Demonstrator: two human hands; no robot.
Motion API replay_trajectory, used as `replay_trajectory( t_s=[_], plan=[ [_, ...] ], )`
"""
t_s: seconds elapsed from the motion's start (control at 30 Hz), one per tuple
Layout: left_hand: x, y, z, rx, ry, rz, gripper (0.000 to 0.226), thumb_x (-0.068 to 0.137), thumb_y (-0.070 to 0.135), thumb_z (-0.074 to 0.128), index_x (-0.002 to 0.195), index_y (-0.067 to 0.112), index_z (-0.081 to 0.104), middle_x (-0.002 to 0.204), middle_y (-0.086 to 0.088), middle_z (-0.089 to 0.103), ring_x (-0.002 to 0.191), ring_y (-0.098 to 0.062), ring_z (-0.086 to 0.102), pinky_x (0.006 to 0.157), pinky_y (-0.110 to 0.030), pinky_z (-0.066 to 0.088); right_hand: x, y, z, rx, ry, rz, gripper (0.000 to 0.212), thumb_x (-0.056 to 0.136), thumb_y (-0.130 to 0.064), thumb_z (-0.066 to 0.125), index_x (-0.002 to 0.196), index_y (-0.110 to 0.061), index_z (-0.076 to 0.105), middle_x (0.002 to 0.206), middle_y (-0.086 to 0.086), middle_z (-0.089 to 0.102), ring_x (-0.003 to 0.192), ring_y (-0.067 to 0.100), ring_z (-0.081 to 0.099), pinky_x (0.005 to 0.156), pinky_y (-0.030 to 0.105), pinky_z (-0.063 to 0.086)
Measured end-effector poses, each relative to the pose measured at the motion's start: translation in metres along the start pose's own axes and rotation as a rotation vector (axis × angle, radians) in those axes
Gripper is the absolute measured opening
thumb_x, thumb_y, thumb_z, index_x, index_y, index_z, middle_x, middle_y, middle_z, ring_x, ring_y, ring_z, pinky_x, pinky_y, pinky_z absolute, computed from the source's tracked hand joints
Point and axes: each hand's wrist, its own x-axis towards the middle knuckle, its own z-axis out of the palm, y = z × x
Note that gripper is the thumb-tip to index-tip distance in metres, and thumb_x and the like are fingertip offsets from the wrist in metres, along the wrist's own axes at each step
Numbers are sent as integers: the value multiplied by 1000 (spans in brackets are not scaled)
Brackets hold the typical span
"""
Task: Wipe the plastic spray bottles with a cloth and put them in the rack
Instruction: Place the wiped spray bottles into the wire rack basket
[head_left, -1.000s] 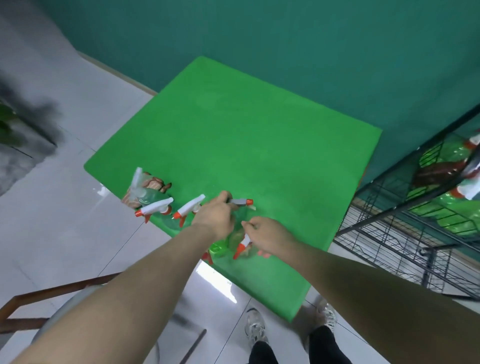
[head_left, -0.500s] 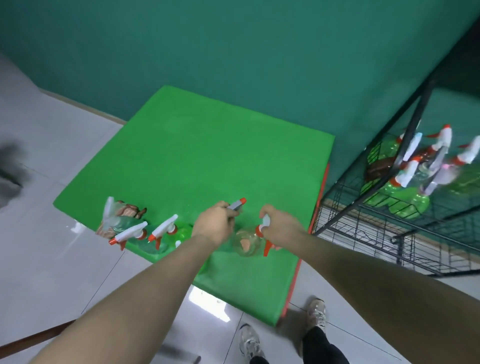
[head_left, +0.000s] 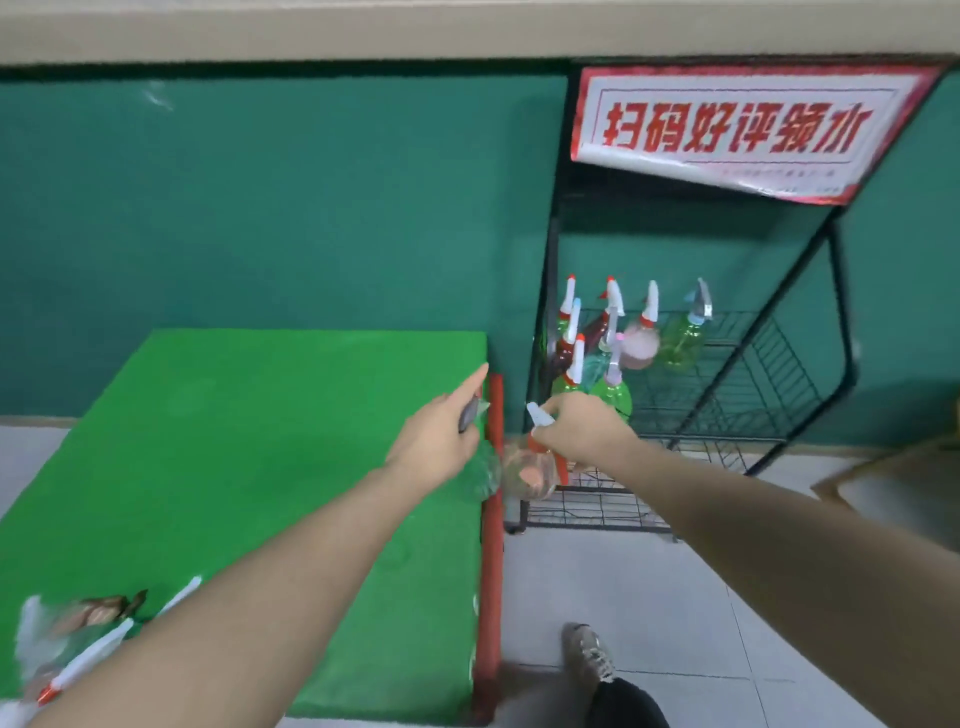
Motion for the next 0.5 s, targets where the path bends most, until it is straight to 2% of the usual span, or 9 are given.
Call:
replay_trajectory(
  t_s=[0.07, 0.17, 0.3, 0.37, 0.43, 0.5],
  plan=[
    [15, 36, 6, -11, -15, 15, 78, 96, 15, 55, 161, 37, 18, 108, -6, 59, 80, -22, 53, 67, -30, 38, -1, 29, -28, 3, 33, 35, 31, 93, -25, 62, 120, -11, 69, 88, 10, 73, 78, 25, 72, 74, 36, 61],
    [41, 89, 17, -25, -22, 42, 76, 98, 18, 55, 163, 26, 16, 107, 0, 59, 77, -19, 54, 63, -28, 38, 4, 73, -68, 58, 37, 70, 31, 94, -19, 61, 124, -17, 66, 80, 7, 72, 59, 20, 67, 64, 32, 62],
    [81, 153, 37, -11, -37, 75, 70, 95, 20, 55, 160, 20, 27, 116, -7, 65, 91, -24, 58, 73, -30, 43, 16, 129, -120, 23, 47, 83, 26, 92, -18, 64, 117, -19, 69, 85, 5, 73, 55, 16, 62, 52, 28, 54],
    [103, 181, 48, -8, -45, 88, 62, 94, 19, 54, 153, 16, 38, 108, -8, 66, 91, -30, 60, 72, -33, 44, 25, 154, -142, 24, 58, 97, 23, 92, -18, 65, 115, -21, 70, 86, 2, 72, 54, 15, 61, 47, 23, 48],
    [124, 209, 57, -3, -63, 80, 56, 94, 18, 54, 149, 20, 42, 103, -6, 65, 90, -30, 61, 72, -35, 47, 38, 176, -161, 31, 56, 94, 25, 92, -16, 65, 115, -23, 71, 87, 1, 72, 58, 15, 61, 50, 24, 49],
    [149, 231, 68, -9, -74, 71, 35, 93, 17, 52, 129, 19, 51, 95, -8, 63, 86, -32, 63, 72, -39, 51, 57, 197, -179, 45, 51, 82, 28, 91, -14, 67, 116, -26, 71, 92, -1, 70, 59, 13, 57, 48, 23, 45]
  ],
)
